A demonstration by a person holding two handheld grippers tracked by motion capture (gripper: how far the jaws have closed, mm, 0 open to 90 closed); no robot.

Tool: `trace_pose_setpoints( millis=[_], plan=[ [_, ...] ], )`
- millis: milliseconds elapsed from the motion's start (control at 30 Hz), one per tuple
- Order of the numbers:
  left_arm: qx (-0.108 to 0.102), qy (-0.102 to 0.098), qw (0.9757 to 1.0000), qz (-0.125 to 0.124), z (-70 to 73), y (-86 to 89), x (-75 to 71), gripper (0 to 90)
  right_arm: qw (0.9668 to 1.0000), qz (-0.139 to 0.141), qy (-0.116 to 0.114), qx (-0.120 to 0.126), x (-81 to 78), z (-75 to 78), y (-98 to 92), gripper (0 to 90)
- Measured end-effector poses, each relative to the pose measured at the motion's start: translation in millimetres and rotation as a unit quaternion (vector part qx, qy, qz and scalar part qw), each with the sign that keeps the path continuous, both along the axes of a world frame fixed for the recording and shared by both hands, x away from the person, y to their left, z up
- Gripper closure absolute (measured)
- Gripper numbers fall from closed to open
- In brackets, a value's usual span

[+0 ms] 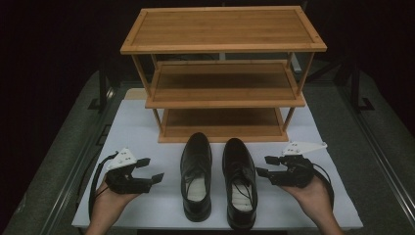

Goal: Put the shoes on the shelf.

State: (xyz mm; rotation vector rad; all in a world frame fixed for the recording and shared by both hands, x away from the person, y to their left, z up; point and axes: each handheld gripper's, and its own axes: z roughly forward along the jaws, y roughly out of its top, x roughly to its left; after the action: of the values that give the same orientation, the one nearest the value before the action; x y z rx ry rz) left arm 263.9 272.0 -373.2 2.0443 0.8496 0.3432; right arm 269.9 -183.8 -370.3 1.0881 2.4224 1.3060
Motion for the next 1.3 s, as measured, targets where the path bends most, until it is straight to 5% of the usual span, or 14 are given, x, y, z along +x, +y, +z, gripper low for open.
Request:
trace_pose_setpoints(
  millis=[333, 700, 800, 1000, 1133, 1300],
  plan=[
    [-0.009, -0.015, 0.9986, -0.05, 13.1, -49.8, 14.8, 35.6, 0.9992, 0.038, 0.002, 0.013, -7.9, 4.4, 21.4, 43.3],
    [-0.02, -0.005, 0.9968, -0.077, 4.7, -67.0, 23.2, 40.2, 0.9984, 0.053, 0.016, -0.011, -0.3, -12.0, 37.6, 46.8],
    [-0.006, -0.006, 0.9965, -0.084, 2.1, -72.6, 22.2, 40.4, 0.9983, 0.054, 0.018, -0.012, 0.0, -13.0, 38.7, 46.8],
    [0.007, 0.011, 0.9953, -0.096, -5.2, -78.1, 26.2, 54.8, 0.9981, 0.058, 0.017, -0.014, -0.6, -15.5, 40.5, 51.9],
    [0.012, 0.009, 0.9946, -0.103, -5.4, -81.0, 24.1, 62.9, 0.9976, 0.067, 0.012, -0.015, -1.7, -15.8, 42.3, 61.9],
    [0.01, 0.004, 0.995, -0.099, -1.4, -80.0, 20.5, 86.4, 0.997, 0.065, -0.019, -0.036, -9.5, -11.7, 45.3, 85.4]
  ],
)
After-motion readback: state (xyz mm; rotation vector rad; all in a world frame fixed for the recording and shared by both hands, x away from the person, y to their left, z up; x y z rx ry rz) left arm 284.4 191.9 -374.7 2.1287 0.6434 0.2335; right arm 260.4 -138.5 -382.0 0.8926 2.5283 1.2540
